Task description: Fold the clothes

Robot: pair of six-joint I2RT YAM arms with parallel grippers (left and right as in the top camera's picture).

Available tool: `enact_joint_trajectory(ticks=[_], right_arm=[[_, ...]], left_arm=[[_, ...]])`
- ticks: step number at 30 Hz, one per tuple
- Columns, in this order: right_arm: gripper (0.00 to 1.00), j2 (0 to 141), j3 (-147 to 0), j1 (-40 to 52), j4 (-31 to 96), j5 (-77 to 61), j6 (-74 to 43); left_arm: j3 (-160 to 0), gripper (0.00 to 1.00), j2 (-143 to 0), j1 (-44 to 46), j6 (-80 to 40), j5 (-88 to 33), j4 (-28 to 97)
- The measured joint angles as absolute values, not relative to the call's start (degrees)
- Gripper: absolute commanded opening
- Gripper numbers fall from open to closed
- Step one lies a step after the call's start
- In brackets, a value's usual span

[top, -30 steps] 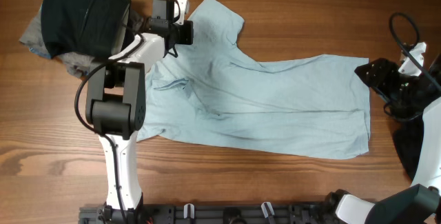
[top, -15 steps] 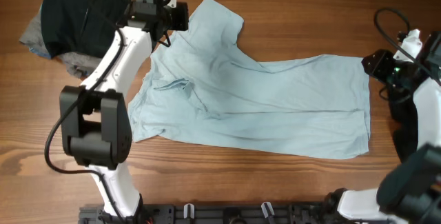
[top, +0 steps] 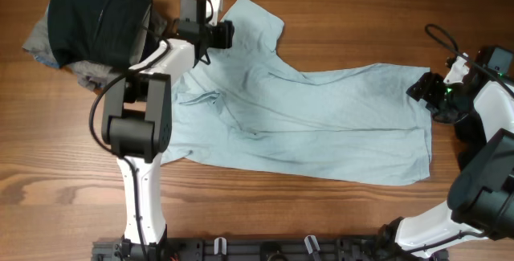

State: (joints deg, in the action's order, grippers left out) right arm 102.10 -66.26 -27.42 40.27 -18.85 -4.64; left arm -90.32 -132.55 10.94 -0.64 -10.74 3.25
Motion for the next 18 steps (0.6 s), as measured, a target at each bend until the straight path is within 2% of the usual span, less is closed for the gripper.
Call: enact_joint_trajectory(ticks=[2, 5, 8, 9, 18], right_arm=[[0.69, 101.8, -66.3, -27.4, 40.9, -19.7, -4.7], [0.69, 101.6, -66.3, -27.4, 41.1, -20.5, -5.1], [0.69, 101.6, -66.3, -27.4, 41.2, -20.8, -5.3], [0.69, 101.6, -66.3, -27.4, 41.1, -20.9, -5.3], [0.73, 101.6, -66.3, -27.4, 40.4, -20.5, -3.7]], left_arm=[[-90.5, 0.56, -133.3, 10.9, 0.1, -10.5, 2.2], [-90.5, 0.4, -133.4, 10.9, 0.4, -10.6, 2.1], [-90.6, 0.08, -133.5, 11.0, 1.1, -10.9, 2.8], [-90.6, 0.04, -133.5, 11.2, 0.9, -11.0, 3.0], [-90.4, 0.04, -131.9, 11.2, -1.6, -12.1, 6.3]])
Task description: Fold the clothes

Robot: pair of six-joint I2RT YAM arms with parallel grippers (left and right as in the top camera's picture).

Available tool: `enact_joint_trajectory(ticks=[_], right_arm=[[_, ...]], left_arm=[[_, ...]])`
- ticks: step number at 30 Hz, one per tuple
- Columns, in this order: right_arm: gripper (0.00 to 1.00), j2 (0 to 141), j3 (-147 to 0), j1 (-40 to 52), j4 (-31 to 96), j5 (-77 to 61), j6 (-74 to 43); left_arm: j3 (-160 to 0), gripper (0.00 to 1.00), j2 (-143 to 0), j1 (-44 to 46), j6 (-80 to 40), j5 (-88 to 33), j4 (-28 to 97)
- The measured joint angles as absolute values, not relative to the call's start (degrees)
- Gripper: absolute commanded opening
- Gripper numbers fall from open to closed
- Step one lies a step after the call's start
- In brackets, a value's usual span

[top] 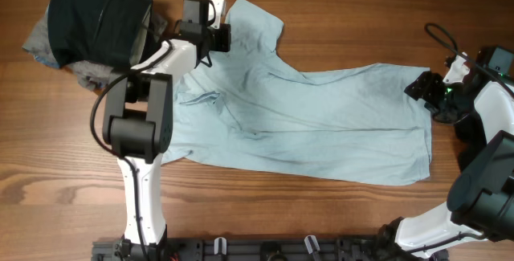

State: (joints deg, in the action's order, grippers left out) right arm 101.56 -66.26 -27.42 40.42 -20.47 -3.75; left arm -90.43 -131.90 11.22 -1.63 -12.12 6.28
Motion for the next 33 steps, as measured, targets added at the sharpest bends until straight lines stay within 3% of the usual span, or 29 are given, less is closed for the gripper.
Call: enact_joint_trajectory(ticks=[9, 18, 26, 30, 33], right_arm=[[0.77, 101.5, -66.3, -27.4, 32.8, -18.4, -3.3], [0.81, 101.5, -66.3, -27.4, 26.8, -13.1, -5.3], [0.72, 106.1, -66.3, -27.4, 18.5, -11.9, -5.7], [0.71, 110.8, -66.3, -27.3, 16.4, -12.3, -6.0], [0.7, 112.8, -66.3, -26.3, 14.7, -12.4, -5.9]], left_arm=[[-90.4, 0.04, -115.6, 7.7, -2.8, -12.1, 24.8], [-90.3, 0.04, -114.1, 7.6, -2.9, -11.8, 49.8], [-90.3, 0.04, -114.1, 7.6, -2.9, -9.0, 56.9], [-90.3, 0.42, -114.1, 7.6, -2.9, -7.7, 57.8], [-90.3, 0.43, -114.1, 7.6, -3.4, -7.4, 57.3]])
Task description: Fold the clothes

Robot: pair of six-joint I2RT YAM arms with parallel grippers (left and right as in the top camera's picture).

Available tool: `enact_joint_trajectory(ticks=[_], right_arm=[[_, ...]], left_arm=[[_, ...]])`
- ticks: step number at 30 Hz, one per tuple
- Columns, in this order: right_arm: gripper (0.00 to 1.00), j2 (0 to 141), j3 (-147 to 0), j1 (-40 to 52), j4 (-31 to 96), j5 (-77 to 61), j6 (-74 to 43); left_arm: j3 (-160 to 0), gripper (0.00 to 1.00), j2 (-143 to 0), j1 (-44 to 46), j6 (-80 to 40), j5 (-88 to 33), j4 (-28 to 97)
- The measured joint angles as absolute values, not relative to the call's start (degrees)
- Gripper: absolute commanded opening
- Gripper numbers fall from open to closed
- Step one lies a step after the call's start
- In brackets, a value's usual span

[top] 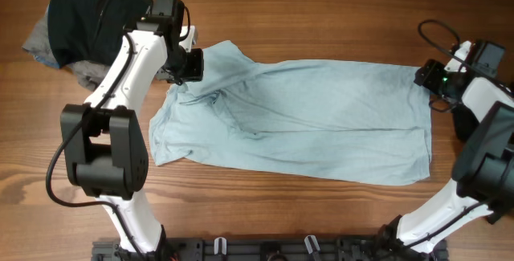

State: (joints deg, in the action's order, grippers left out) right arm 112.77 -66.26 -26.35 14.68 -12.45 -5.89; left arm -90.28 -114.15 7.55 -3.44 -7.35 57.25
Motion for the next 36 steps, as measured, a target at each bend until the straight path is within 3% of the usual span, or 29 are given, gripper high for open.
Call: enact_joint_trajectory(ticks=[3, 7, 9, 18, 28, 30, 36], right_arm=[[0.54, 113.3, -66.5, -24.9, 13.4, -12.8, -6.1], [0.1, 114.2, -66.5, -23.3, 11.1, -13.0, -6.3], [0.04, 114.5, -66.5, -23.1, 10.6, -12.5, -6.6], [0.04, 111.5, -66.5, -24.0, 13.2, -11.1, -6.6], [0.04, 103.3, -66.6, -24.0, 21.1, -11.6, -7.5], [0.04, 103.3, -66.6, -24.0, 21.8, -11.6, -7.5], [0.04, 103.3, -66.6, -24.0, 22.3, -11.6, -7.5]], left_arm=[[-90.3, 0.44, -114.1, 7.6, -3.5, -7.3, 57.3], [-90.3, 0.49, -114.1, 7.6, -3.6, -7.4, 57.2], [-90.6, 0.52, -114.1, 7.6, -3.6, -7.6, 56.5], [-91.3, 0.67, -114.1, 7.6, -3.5, -7.5, 45.3], [-91.9, 0.71, -123.5, 7.6, -3.3, -7.3, 29.4], [-91.9, 0.78, -126.0, 7.6, -3.3, -8.8, 27.0], [-92.0, 0.62, -128.7, 8.1, -3.0, -11.4, 23.1]])
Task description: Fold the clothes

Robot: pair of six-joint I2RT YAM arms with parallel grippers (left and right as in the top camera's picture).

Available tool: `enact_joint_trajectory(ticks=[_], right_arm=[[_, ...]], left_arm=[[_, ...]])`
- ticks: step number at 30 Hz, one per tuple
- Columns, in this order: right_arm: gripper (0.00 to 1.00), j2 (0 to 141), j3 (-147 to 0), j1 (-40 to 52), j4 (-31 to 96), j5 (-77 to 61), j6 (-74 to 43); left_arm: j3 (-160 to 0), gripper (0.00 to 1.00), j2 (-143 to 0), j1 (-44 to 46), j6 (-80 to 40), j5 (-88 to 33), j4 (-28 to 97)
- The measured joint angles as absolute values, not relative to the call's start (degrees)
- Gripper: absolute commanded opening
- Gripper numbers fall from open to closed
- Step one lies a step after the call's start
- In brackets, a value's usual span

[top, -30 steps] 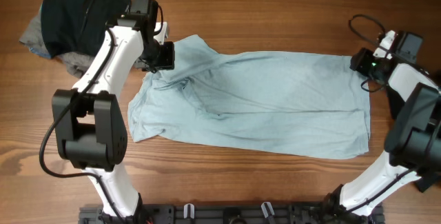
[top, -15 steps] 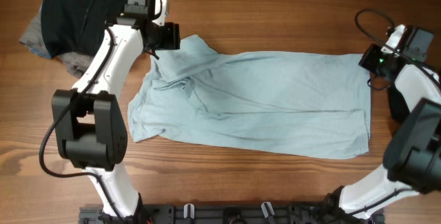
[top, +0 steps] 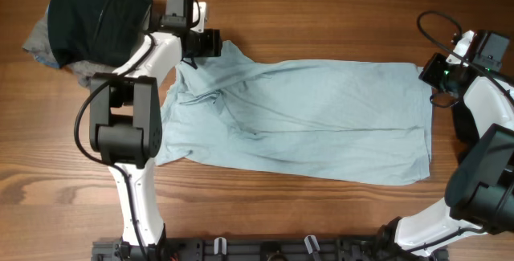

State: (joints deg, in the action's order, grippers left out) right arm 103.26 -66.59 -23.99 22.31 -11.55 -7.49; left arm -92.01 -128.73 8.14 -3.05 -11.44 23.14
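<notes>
A light blue T-shirt (top: pixel 305 116) lies spread across the wooden table, wrinkled at its left end. My left gripper (top: pixel 215 43) is at the shirt's upper left corner and looks shut on the cloth there. At the upper right corner my right gripper (top: pixel 431 74) sits on the shirt's edge and appears shut on it. The fingers of both are too small to make out clearly from overhead.
A pile of other clothes sits at the back left: a black garment (top: pixel 90 16) on top of a grey one (top: pixel 44 46). Both arm bases stand at the table's front edge. A cable (top: pixel 434 26) loops near the right arm.
My left gripper has moved up and to the right, and the shirt's upper left corner went with it. The right gripper sits a little farther back at the upper right corner.
At first the shirt lay skewed, with a sleeve reaching toward the back left beside my left gripper, and my right gripper at its right edge. Then the top edge lay straight between the two grippers, the left one lower. Now the left corner is raised again.
</notes>
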Motion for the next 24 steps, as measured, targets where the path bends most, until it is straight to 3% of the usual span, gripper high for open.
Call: enact_joint_trajectory(ticks=[3, 10, 24], right_arm=[[0.04, 103.3, -66.6, -24.0, 22.8, -11.6, -7.5], [0.04, 103.3, -66.6, -24.0, 23.2, -11.6, -7.5], [0.04, 99.7, -66.6, -24.0, 22.3, -11.6, -7.5]], left_arm=[[-92.5, 0.41, -129.3, 9.5, -2.7, -11.9, 23.3], [-93.0, 0.04, -129.8, 11.7, -2.5, -11.9, 24.8], [-96.6, 0.04, -123.5, 11.6, -2.9, -7.2, 33.6]])
